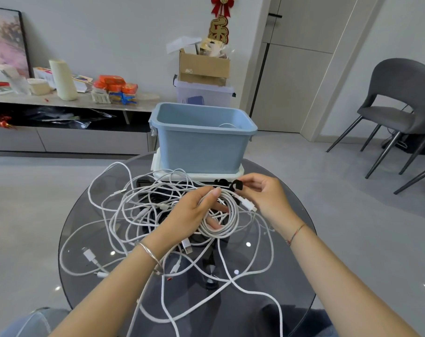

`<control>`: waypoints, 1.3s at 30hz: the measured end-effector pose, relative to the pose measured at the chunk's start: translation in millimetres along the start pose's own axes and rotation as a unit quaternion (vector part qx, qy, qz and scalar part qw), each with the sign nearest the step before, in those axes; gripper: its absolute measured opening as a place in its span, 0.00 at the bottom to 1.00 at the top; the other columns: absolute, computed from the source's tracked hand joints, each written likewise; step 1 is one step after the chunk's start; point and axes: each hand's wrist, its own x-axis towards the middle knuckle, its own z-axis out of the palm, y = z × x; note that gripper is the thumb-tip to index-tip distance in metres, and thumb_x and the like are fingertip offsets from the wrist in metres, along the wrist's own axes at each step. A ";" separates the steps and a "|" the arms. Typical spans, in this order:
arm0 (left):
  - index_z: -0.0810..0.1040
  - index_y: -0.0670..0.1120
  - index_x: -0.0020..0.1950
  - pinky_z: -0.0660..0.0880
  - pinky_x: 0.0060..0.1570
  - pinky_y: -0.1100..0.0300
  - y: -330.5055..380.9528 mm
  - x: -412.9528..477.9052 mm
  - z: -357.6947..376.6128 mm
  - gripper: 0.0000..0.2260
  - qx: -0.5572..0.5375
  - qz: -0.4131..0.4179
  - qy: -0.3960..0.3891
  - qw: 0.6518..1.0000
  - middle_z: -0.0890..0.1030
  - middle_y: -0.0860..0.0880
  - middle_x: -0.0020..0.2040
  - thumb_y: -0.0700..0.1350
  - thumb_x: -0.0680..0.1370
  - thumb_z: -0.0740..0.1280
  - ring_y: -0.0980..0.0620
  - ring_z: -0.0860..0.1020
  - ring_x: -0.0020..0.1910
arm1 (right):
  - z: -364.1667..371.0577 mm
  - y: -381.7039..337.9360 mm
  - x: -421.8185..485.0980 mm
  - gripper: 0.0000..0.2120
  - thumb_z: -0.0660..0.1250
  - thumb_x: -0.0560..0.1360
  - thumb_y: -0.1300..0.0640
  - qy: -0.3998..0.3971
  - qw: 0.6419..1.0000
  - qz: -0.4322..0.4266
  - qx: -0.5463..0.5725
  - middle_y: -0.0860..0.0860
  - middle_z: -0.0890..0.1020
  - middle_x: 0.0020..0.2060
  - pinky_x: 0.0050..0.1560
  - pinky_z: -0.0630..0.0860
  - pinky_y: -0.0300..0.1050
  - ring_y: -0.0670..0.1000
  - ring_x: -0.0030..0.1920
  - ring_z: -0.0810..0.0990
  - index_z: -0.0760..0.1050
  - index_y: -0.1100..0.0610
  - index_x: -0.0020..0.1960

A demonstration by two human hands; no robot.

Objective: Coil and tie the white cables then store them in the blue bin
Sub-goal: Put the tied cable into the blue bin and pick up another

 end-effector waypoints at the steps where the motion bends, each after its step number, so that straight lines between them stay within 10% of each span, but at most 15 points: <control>1: 0.73 0.52 0.41 0.76 0.31 0.64 0.3 -0.3 -1.6 0.11 0.004 0.001 -0.008 1.000 0.84 0.55 0.39 0.52 0.80 0.56 0.48 0.82 0.28 | -0.5 0.4 1.0 0.07 0.68 0.74 0.65 0.000 1.000 0.015 0.022 0.56 0.84 0.41 0.39 0.77 0.32 0.43 0.36 0.82 0.77 0.67 0.52; 6: 0.73 0.42 0.47 0.76 0.38 0.40 -3.4 -1.2 -8.4 0.20 0.034 0.008 -0.037 0.999 0.85 0.54 0.42 0.59 0.75 0.56 0.46 0.83 0.31 | -2.4 3.3 4.0 0.05 0.64 0.77 0.67 -0.007 1.000 0.027 0.010 0.53 0.85 0.43 0.51 0.79 0.41 0.50 0.45 0.83 0.77 0.61 0.50; 11: 0.72 0.43 0.44 0.76 0.34 0.57 -6.0 -0.9 -9.5 0.17 0.045 0.012 -0.042 0.998 0.85 0.49 0.40 0.57 0.75 0.58 0.47 0.83 0.30 | -5.4 2.3 1.3 0.09 0.64 0.77 0.66 -0.024 0.999 0.007 -0.042 0.53 0.83 0.44 0.47 0.80 0.39 0.51 0.41 0.84 0.81 0.57 0.52; 21: 0.73 0.39 0.46 0.72 0.34 0.56 -13.7 -1.9 -9.7 0.22 0.131 0.035 -0.054 0.989 0.76 0.39 0.41 0.60 0.75 0.59 0.52 0.83 0.32 | -1.3 -6.9 -3.9 0.06 0.74 0.69 0.65 -0.044 0.993 -0.048 -0.099 0.50 0.84 0.36 0.43 0.77 0.33 0.44 0.37 0.83 0.82 0.56 0.40; 39: 0.72 0.47 0.50 0.77 0.40 0.48 -11.4 -4.0 -7.9 0.09 0.125 -0.006 -0.040 0.991 0.83 0.49 0.43 0.52 0.78 0.64 0.49 0.83 0.31 | 5.9 -13.6 -10.1 0.05 0.66 0.76 0.59 -0.155 0.964 -0.081 -0.201 0.42 0.82 0.41 0.47 0.68 0.34 0.37 0.47 0.79 0.74 0.51 0.50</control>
